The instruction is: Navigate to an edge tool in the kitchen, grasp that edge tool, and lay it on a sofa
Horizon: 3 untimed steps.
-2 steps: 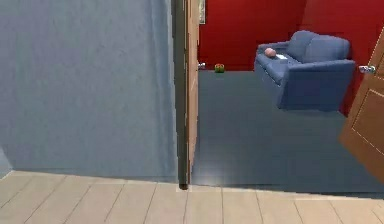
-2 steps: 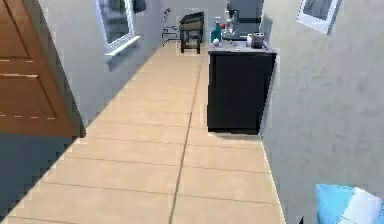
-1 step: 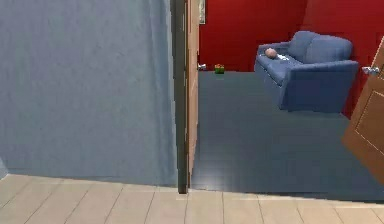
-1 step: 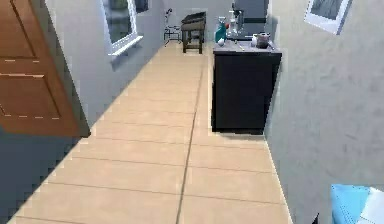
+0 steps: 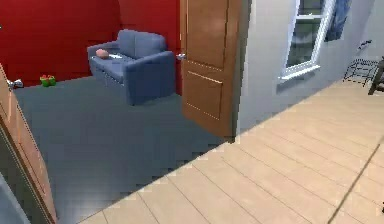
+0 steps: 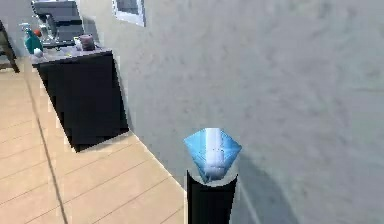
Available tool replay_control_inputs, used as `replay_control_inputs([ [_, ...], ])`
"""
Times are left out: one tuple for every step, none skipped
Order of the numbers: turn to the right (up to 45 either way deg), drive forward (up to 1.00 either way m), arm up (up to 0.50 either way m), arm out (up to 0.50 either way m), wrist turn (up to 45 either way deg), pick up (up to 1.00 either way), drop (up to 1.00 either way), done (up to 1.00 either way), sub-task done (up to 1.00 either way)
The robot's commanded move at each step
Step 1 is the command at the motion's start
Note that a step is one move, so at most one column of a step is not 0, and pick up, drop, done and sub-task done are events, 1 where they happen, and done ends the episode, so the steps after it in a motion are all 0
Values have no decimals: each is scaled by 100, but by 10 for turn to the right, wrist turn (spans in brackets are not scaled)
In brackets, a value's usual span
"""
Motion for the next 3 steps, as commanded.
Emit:
replay_control_inputs([
  [360,0,0,0,0,0,0,0,0],
  [0,50,0,0,0,0,0,0,0],
  [270,0,0,0,0,0,0,0,0],
])
